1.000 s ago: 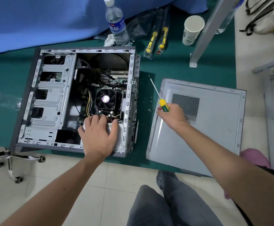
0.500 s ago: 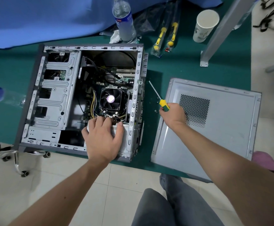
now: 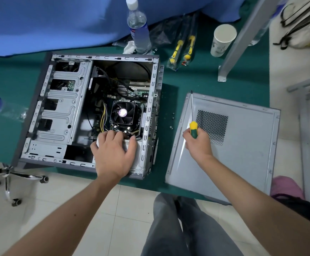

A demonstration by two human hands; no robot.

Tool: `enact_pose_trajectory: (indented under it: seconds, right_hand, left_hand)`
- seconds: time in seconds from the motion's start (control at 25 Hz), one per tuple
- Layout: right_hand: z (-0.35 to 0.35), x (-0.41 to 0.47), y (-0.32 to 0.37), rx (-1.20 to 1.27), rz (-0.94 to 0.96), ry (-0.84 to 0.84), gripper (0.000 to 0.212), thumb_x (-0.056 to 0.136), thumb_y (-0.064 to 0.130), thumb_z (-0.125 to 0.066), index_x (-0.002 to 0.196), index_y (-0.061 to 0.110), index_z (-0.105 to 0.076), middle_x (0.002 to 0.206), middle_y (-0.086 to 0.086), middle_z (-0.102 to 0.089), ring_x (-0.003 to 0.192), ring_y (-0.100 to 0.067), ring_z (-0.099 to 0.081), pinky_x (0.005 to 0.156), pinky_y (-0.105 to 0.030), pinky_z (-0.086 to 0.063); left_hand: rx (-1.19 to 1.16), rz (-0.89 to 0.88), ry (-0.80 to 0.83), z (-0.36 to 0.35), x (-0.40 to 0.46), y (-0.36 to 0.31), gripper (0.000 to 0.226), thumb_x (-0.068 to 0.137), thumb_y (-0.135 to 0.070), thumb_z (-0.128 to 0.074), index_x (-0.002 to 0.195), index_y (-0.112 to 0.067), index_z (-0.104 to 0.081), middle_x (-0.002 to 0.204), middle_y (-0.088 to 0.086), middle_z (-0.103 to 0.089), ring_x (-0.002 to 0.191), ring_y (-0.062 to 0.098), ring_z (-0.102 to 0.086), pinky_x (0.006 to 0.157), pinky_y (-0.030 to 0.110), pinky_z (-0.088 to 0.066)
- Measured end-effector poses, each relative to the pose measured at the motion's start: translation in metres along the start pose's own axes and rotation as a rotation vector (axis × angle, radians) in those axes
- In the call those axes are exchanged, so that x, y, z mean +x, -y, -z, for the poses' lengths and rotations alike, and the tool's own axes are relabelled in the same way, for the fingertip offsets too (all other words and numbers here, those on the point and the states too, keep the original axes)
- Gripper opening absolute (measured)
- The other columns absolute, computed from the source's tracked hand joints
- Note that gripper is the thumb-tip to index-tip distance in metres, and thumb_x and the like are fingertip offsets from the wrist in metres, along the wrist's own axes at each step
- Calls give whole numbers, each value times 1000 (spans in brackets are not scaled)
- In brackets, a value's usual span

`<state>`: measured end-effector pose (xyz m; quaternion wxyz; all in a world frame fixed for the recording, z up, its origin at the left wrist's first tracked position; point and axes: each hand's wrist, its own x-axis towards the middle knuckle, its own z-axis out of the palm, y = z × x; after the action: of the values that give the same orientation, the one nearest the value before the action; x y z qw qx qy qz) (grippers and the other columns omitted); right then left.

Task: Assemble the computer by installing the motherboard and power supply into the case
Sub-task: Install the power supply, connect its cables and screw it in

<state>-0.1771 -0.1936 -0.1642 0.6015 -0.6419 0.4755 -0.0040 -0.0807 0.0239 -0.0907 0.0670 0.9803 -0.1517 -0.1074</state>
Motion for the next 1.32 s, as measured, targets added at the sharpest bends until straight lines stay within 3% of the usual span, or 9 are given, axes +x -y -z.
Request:
enact_pose_trajectory:
  seconds: [0.2,0.44,0.52,0.64,0.72,0.88,1.12,1.24,1.32]
  right_hand:
    - [19,-46,10,121,-118,24,8,81,12,-62,83,5,-64,52,1,-52,46,-13,-43,40,-21,-34]
    - [29,-95,35,150,-116,158,7,83,11,-62,78,15,-64,63,-3,-57,56,-18,-47,56,-32,-37]
    - [34,-107,43,161,-91,201,8,87,13,-61,80,14,-62,68,-3,-59,56,-17,-49,57,-32,-40]
    - [36,-118,50,203,-89,289,9,92,17,-60,84,13,-60,70,-1,-58,54,-15,-50,53,-29,-43]
    - [35,-124,53,188,-71,339,11,93,17,-59,83,13,-59,67,-2,-55,55,-16,-50,54,-28,-43]
    - [33,-136,57,219,-48,367,11,94,14,-57,85,10,-60,64,-3,-52,55,-19,-48,55,-31,-42]
    - [32,-154,68,378,-90,462,12,97,15,-58,90,6,-58,67,-5,-54,52,-16,-49,49,-25,-41]
    - [37,-162,70,192,88,399,20,96,23,-60,79,14,-56,63,-4,-51,52,-17,-46,51,-24,-41]
    - [48,-164,68,-136,319,260,34,94,35,-63,65,23,-48,55,7,-45,51,-12,-40,50,-22,-37]
  left_hand:
    - [-18,4,14,-1,2,-4,49,92,-60,-26,89,-23,-57,98,-5,-54,114,24,-41,97,50,-29]
    - [-109,-66,12,7,-5,-3,34,99,-47,-44,115,-22,-59,125,2,-55,131,23,-38,117,57,-12]
    - [-186,-176,-11,18,-14,-8,32,97,-40,-54,121,-21,-59,127,2,-54,133,22,-39,118,56,-15]
    - [-341,-478,84,33,-35,-23,39,93,-38,-61,127,-21,-58,123,-3,-55,117,10,-48,106,34,-40]
    - [-475,-567,209,39,-49,-40,35,93,-33,-64,126,-23,-60,117,-8,-59,106,2,-54,94,21,-43]
    - [-751,-469,268,47,-66,-60,13,91,-18,-70,103,-22,-71,89,-19,-69,86,-2,-64,77,12,-48]
    - [-866,-471,206,67,-67,-52,12,88,-11,-72,95,-19,-77,85,-11,-72,80,2,-64,75,17,-50]
    - [-999,-337,249,74,-67,-44,18,89,-10,-71,90,-28,-74,84,-6,-74,80,10,-68,77,25,-55]
    - [-1125,-235,258,79,-64,-33,21,88,-10,-72,89,-31,-75,86,-4,-75,82,13,-70,77,24,-56]
